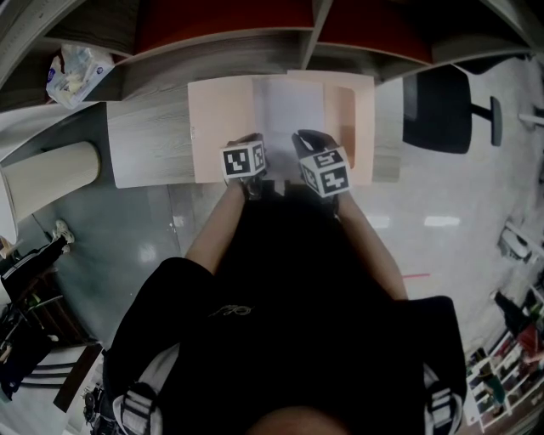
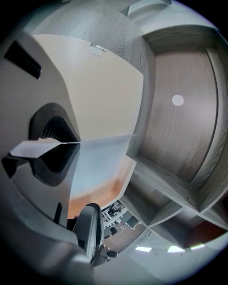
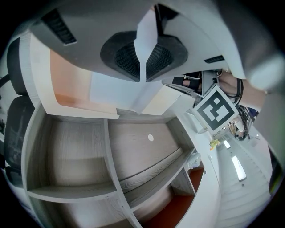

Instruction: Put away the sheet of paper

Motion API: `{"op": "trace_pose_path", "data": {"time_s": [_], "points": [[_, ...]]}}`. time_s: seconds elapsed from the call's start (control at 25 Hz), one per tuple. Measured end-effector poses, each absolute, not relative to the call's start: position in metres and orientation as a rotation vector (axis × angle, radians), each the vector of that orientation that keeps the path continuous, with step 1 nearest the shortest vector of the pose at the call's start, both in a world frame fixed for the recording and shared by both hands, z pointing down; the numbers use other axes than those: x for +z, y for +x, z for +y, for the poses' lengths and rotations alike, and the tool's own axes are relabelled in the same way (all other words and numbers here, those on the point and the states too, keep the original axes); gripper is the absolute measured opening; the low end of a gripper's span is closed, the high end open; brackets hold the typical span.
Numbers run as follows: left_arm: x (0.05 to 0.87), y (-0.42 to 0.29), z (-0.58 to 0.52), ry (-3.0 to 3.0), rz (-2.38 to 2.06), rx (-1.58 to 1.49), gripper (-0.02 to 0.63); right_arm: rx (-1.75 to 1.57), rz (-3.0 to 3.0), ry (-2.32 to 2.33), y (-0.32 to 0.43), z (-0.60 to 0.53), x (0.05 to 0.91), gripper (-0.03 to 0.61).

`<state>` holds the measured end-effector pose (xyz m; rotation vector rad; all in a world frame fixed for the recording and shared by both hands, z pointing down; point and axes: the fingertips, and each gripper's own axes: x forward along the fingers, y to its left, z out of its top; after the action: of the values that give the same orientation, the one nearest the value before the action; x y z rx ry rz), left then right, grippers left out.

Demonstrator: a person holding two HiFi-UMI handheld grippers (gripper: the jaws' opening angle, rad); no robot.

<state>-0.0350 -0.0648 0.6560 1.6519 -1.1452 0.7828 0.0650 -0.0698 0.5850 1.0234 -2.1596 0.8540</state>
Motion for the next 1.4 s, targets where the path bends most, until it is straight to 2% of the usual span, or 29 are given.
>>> {"op": "trace_pose_path", "data": {"time_s": [1.4], "points": [[0.657, 0.012, -0.072, 1.669, -1.100, 0.793, 0.052, 0.879, -2.139, 1.071, 0.109, -0.072, 0.586, 0.055]]}}
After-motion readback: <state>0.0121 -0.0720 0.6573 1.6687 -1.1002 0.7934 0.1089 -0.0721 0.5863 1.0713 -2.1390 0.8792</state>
